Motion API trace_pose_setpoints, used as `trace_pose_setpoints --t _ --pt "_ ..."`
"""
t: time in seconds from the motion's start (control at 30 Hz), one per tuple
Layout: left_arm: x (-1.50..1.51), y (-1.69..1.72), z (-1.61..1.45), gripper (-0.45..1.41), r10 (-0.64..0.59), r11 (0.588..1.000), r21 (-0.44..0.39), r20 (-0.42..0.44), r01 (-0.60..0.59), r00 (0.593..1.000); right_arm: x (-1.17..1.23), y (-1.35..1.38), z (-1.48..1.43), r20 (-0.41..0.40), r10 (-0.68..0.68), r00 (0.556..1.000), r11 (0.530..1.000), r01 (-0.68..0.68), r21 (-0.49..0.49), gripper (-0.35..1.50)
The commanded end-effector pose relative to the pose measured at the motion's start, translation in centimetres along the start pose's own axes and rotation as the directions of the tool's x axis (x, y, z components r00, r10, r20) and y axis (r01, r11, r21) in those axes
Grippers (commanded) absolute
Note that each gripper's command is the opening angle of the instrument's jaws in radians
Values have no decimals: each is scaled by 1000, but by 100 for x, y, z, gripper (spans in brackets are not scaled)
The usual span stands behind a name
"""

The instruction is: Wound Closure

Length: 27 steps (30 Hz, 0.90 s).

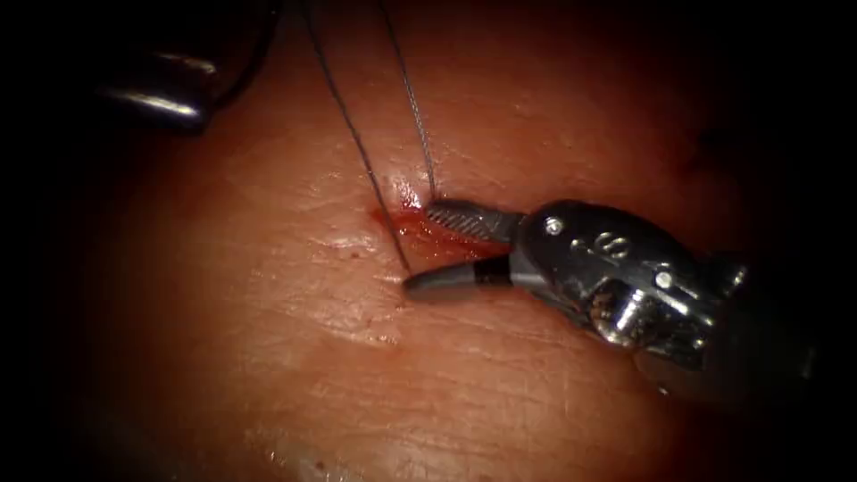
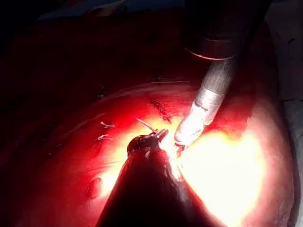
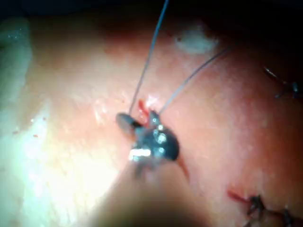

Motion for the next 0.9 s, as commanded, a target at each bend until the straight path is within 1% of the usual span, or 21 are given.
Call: trace_pose_setpoints --t 0.03,0.23,0.27,0.3,0.33,0.37,0.4,0.43,0.67,0.9 --pt "2 -5 6 -45 3 1000 1 -2 -3 1000 -1 2 12 -2 -5 1000 1000 5 3 68" --pt "2 -6 5 -45 17 1000 8 -7 -17 1000 -6 -2 26 1 -12 1000 1000 12 15 61" --pt "2 -6 5 -45 21 1000 11 -13 -21 1000 -8 -5 30 -1 -15 1000 1000 15 24 53" --pt "2 -6 5 -45 21 1000 11 -13 -21 1000 -8 -5 30 -1 -15 1000 1000 15 24 53" --pt "2 -6 5 -45 20 1000 12 -15 -19 1000 -8 -6 31 1 -16 1000 999 16 30 44" --pt "2 -7 4 -45 23 1000 16 -21 -23 1000 -9 -8 32 11 -18 1000 998 17 57 -6" --pt "2 -7 4 -45 23 1000 16 -21 -23 1000 -9 -8 32 11 -18 1000 998 17 57 -6" --pt "2 -7 3 -45 22 1000 18 -24 -22 999 -9 -9 32 15 -19 1000 998 18 63 -33" --pt "-5 -10 0 -45 16 999 39 -48 -14 999 -7 -15 30 38 -16 999 997 13 75 -35" --pt "-13 -15 3 -45 19 999 50 -53 -16 998 -4 -16 28 38 -19 999 997 16 77 -35"
